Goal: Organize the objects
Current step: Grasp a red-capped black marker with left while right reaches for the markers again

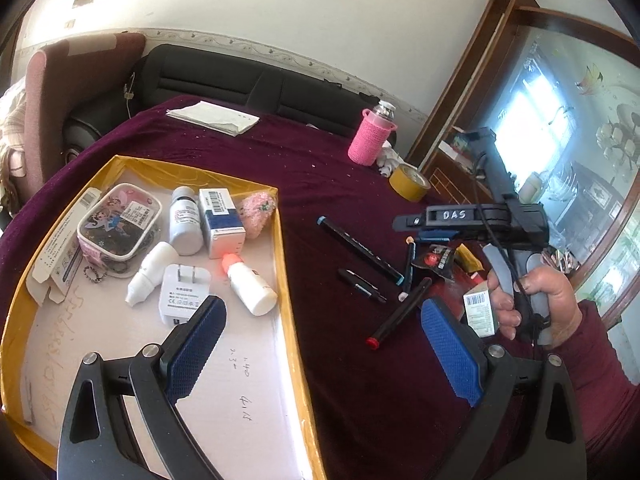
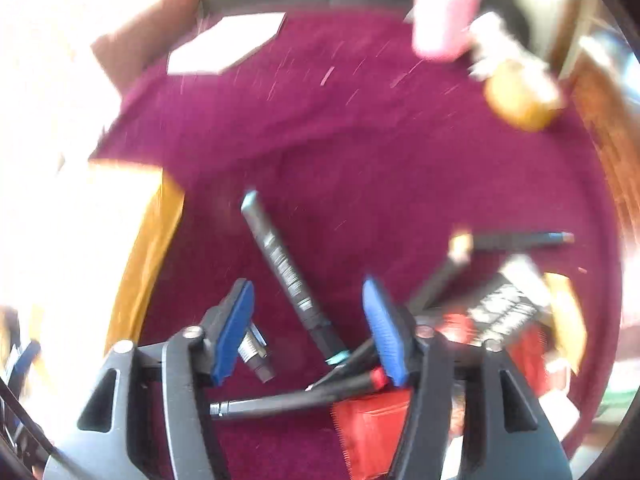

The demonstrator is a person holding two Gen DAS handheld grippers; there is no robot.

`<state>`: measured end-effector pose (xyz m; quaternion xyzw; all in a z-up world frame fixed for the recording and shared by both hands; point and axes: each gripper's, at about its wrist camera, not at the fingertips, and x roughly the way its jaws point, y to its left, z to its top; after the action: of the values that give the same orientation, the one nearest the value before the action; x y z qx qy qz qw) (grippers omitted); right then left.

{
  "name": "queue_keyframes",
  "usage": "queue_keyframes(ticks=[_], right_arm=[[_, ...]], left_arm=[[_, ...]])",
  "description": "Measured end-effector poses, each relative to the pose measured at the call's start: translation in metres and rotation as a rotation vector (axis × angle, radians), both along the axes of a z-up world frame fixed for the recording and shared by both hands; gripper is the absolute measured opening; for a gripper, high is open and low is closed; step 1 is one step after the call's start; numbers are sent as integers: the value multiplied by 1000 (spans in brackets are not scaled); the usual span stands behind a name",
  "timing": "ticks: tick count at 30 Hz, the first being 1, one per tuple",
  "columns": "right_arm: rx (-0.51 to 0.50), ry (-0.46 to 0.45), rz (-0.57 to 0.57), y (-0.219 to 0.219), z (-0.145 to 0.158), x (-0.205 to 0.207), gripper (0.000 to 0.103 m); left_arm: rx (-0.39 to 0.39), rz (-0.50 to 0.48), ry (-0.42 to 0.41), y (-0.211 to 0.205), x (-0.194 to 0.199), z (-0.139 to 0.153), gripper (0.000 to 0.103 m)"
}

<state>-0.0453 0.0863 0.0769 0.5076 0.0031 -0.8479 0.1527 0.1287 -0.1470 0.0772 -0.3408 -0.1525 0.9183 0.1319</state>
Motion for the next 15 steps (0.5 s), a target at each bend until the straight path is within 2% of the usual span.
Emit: queue_keyframes(ticks=[2,4,6,8,12,15], right_arm=[[-100,84,-63,23,4,18,63],[-228,131,-110,47,0,36,64],[-315,187,-159,63,-6,50,64],[-366,232,-193,72,-7,49,64],[-469,268,-225,95,-16,54,64],[-500,274,-246,113,-13,51,64]], left_arm=[[-40,-39,-30,19,-7,-2,96],[-64,-86,-49,40,-15,-1,96],[-125,-108,-49,64,-22,1,96],[-194,-145,-34,88,-25,0,96],[-390,-262,11,141,-35,-14,96],[-443,-365,-17,170,-50,-28,92]])
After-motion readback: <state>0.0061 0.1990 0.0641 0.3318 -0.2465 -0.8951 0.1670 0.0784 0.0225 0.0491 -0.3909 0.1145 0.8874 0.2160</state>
